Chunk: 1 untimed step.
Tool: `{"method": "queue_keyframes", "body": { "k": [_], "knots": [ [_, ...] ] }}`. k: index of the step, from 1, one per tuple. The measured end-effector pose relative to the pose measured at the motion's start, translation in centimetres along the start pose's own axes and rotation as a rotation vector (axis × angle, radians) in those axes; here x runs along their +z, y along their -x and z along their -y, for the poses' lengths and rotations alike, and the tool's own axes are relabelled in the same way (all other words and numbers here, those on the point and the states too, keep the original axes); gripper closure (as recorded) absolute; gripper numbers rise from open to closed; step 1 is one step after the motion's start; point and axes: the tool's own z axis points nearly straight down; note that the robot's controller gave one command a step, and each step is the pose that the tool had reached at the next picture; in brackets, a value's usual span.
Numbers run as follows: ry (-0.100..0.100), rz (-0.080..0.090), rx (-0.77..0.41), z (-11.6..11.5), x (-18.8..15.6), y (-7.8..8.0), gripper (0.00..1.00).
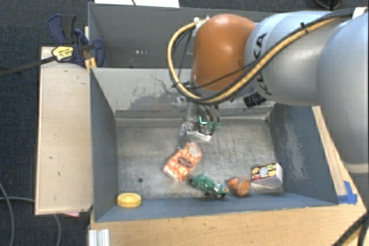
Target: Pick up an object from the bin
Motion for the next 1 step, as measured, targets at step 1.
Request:
{"method": "queue_keyframes", "body": {
  "k": [1],
  "knots": [
    [0.001, 0.008, 0.004, 0.06, -0.47, 0.21, 0.0]
  ]
}}
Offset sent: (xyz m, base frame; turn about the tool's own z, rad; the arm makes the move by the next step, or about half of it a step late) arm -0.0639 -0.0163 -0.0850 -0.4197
